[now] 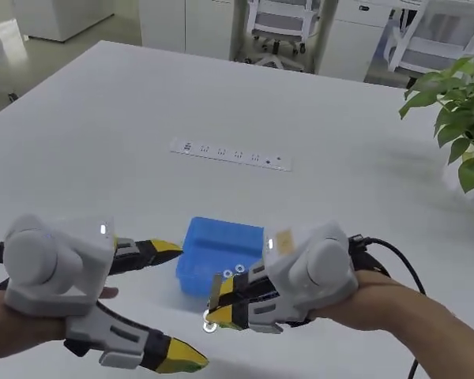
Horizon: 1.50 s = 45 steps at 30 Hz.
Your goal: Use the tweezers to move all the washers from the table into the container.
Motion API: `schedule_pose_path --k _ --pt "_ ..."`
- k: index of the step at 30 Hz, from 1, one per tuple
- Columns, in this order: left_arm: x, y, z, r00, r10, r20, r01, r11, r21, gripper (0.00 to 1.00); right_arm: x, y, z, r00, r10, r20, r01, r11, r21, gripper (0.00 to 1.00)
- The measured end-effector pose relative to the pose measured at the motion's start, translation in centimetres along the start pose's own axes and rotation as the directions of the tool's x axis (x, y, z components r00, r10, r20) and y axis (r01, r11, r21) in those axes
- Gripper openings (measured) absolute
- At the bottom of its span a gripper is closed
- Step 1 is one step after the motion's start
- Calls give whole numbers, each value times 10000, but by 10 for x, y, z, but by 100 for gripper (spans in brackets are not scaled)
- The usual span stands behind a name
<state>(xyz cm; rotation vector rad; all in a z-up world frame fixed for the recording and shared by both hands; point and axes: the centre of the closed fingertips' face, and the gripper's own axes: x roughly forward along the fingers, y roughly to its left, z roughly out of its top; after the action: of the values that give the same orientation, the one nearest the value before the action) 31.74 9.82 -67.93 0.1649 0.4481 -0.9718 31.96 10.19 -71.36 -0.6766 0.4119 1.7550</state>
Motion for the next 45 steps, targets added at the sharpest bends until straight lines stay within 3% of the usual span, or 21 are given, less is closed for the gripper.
schedule_pose_path --k 10,22,35,45 --pt "-2 1 0 9999 141 41 -141 9999 -94 99 -16 -17 9 9994 -331 60 330 9994 70 9" --pt "-3 4 -1 9997 219 114 -217 9996 -191 99 -24 -47 7 9955 -917 219 913 9956 190 9" --pt "-3 12 1 9995 297 109 -295 9994 -195 98 -10 -69 -7 9941 -1075 132 1074 9942 86 9" --pt "-3 25 2 9991 406 116 -404 9989 -234 96 5 -78 -19 9963 -857 93 857 9963 81 9"
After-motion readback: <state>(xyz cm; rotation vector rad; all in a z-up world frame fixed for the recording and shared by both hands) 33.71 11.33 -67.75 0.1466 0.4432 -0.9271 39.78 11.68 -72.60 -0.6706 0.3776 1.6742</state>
